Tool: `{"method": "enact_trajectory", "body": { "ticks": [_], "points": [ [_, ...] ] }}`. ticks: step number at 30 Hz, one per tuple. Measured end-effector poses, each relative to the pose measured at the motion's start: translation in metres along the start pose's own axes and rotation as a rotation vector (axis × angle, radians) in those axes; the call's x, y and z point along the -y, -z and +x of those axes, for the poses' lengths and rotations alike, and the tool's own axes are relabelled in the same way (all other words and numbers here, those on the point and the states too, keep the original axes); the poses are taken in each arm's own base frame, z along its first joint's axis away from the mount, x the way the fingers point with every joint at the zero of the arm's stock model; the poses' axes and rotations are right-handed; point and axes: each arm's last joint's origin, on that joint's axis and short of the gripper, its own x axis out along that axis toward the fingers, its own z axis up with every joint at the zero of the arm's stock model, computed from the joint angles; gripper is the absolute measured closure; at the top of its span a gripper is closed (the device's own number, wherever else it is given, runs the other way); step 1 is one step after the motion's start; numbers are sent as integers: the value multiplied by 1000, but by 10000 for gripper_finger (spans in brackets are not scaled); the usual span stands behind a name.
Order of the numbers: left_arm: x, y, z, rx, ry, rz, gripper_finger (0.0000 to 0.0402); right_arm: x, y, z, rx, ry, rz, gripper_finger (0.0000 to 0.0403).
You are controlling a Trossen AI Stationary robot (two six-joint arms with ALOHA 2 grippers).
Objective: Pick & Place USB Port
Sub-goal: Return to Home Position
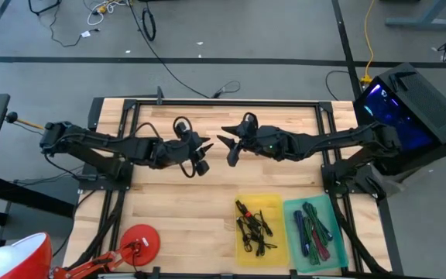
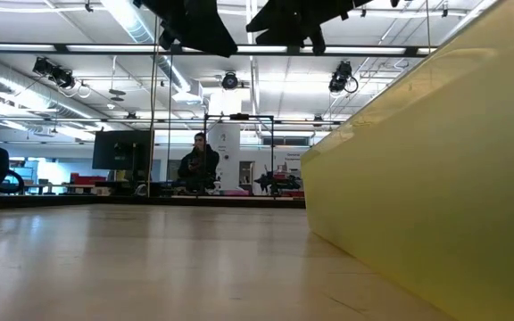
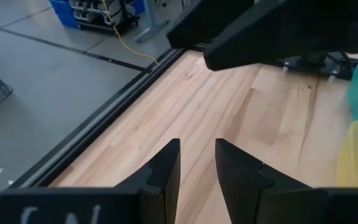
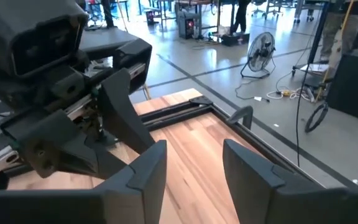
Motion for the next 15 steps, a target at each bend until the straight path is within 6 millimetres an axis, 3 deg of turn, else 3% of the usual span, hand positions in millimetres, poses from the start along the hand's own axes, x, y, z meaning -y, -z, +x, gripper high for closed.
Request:
{"method": "enact_trajectory", "body": {
  "ticks": [3, 7, 12, 15],
  "points": [
    [-5, -1, -2, 3, 2, -10, 296, 0, 1, 0, -5, -18, -1, 243],
    [-21, -1, -25, 52, 48, -51, 296, 5, 0, -14, 11, -41, 7, 243],
    [-54, 20, -63, 126, 94, -109, 296, 22, 9, -49, 36, -95, 20, 243],
    [-73, 42, -79, 155, 99, -131, 296, 33, 24, -70, 94, -109, 43, 243]
  ]
}}
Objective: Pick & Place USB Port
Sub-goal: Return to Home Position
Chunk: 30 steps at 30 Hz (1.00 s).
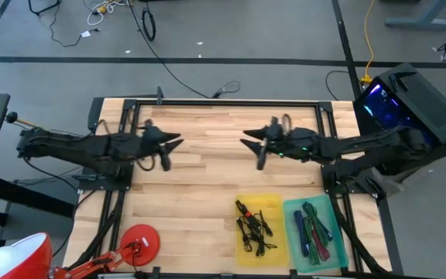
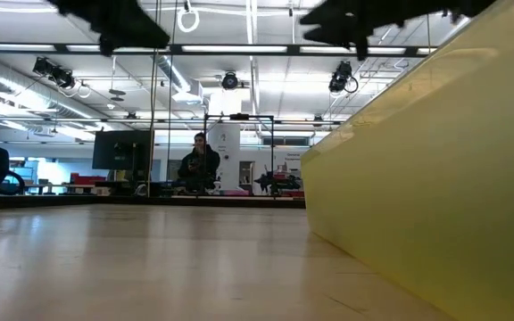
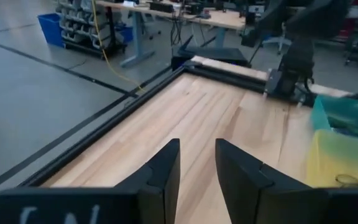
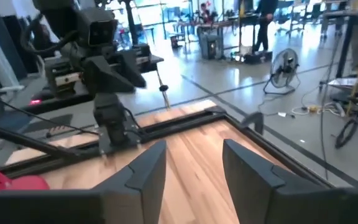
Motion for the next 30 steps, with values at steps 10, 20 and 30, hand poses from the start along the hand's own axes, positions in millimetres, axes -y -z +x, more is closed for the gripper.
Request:
{"method": "enact_trajectory", "body": {
  "ticks": [10, 20, 30],
  "points": [
    [-39, 62, -35, 80, 20, -56, 296, 41, 77, -62, -9, 44, -2, 243],
    [-53, 107, -40, 125, 31, -87, 296, 67, 150, -109, -99, 73, -28, 243],
    [-57, 128, -38, 151, 39, -105, 296, 74, 154, -131, -184, 85, -55, 243]
  ]
}}
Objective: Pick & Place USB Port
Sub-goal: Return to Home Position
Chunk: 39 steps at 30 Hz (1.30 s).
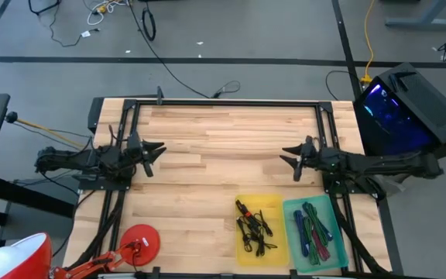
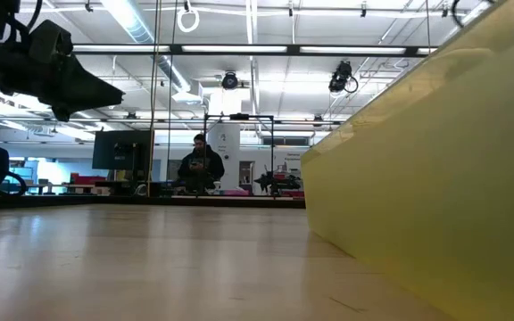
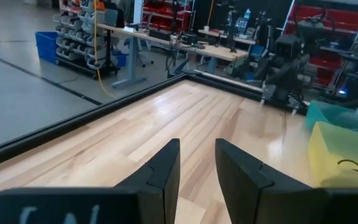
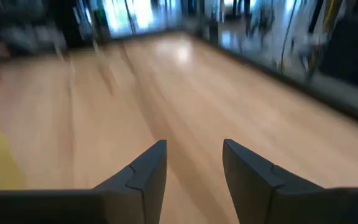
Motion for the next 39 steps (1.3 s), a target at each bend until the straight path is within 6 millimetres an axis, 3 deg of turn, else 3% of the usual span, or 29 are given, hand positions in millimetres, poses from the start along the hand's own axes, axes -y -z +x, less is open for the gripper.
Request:
{"method": "enact_trajectory", "body": {
  "ticks": [8, 13, 39],
  "points": [
    [-1, -1, 1, 22, -11, -14, 296, 5, -26, -25, 335, -47, 114, 243],
    [-2, -1, 1, 26, -21, -16, 296, 5, -35, -29, 432, -62, 146, 243],
    [-8, -3, 4, 46, -101, -26, 296, 5, -34, -28, 422, -61, 143, 243]
  ]
}}
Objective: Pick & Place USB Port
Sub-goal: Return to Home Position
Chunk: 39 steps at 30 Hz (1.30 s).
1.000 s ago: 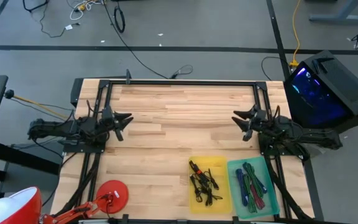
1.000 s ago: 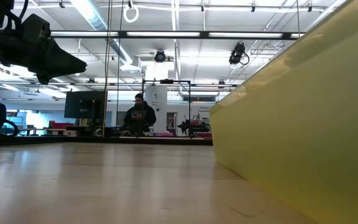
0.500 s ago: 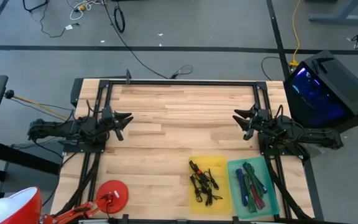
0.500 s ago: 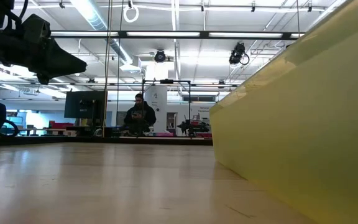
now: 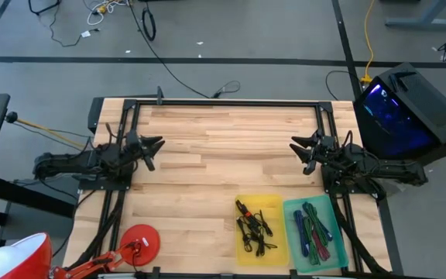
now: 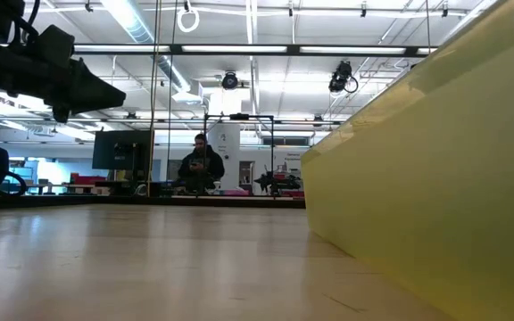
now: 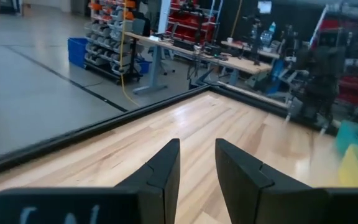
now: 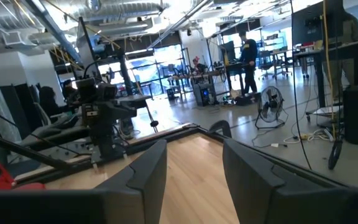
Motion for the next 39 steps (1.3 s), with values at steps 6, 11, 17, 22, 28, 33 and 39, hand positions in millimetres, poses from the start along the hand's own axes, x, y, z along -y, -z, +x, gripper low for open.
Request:
{"method": "enact_trajectory", "body": {
  "ticks": [6, 11, 17, 22, 28, 33, 39],
  "points": [
    [1, 0, 0, -11, 48, -51, 296, 0, 0, 0, 0, 0, 0, 243],
    [12, 4, -3, -97, 479, 87, 296, 0, 0, 0, 0, 0, 0, 243],
    [17, 7, -5, -94, 672, 144, 296, 0, 0, 0, 0, 0, 0, 243],
    [18, 6, -5, -80, 680, 147, 296, 0, 0, 0, 0, 0, 0, 243],
    [13, 5, -2, -74, 621, 135, 296, 0, 0, 0, 0, 0, 0, 243],
    [12, 5, -1, -86, 604, 76, 296, 0, 0, 0, 0, 0, 0, 243],
    [12, 5, -1, -110, 600, -6, 296, 0, 0, 0, 0, 0, 0, 243]
  ]
}}
